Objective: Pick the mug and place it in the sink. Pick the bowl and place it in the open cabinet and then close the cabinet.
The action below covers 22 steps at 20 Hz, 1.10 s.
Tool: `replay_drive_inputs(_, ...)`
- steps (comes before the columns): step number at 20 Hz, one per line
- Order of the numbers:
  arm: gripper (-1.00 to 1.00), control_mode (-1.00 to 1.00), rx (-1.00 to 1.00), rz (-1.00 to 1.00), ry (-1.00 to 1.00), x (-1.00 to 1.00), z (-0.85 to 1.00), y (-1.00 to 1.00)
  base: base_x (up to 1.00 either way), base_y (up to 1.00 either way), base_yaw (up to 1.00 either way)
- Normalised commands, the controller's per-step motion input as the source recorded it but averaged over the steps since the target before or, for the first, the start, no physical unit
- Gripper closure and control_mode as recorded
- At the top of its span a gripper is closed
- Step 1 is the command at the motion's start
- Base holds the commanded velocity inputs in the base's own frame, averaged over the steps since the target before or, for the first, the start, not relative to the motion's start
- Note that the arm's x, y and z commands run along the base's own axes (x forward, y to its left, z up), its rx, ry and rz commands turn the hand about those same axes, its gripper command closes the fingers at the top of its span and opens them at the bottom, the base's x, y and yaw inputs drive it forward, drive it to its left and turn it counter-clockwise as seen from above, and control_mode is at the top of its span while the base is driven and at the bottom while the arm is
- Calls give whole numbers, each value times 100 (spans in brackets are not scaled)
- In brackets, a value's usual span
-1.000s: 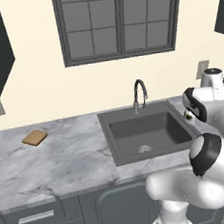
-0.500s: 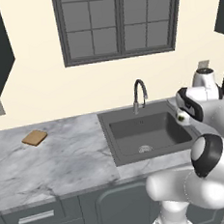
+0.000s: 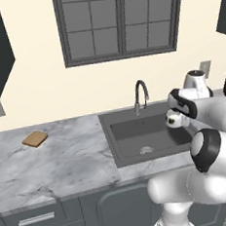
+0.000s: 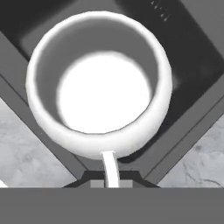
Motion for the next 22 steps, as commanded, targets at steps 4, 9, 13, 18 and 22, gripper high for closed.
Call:
replay_drive_inputs(4, 100, -100, 10, 8, 0, 27, -23, 21, 0, 0, 0)
replay_drive_inputs(9, 100, -100, 7, 4, 0, 23, -20, 20, 0, 0, 0)
replay_drive_inputs(13, 100, -100, 5, 3, 0, 18, -17, 18, 0, 0, 0)
replay_drive_inputs(18, 100, -100, 5, 0, 0, 8, -25, 14, 0, 0, 0)
replay_drive_inputs(22, 100, -100, 7, 0, 0, 5, -35, 11, 0, 0, 0)
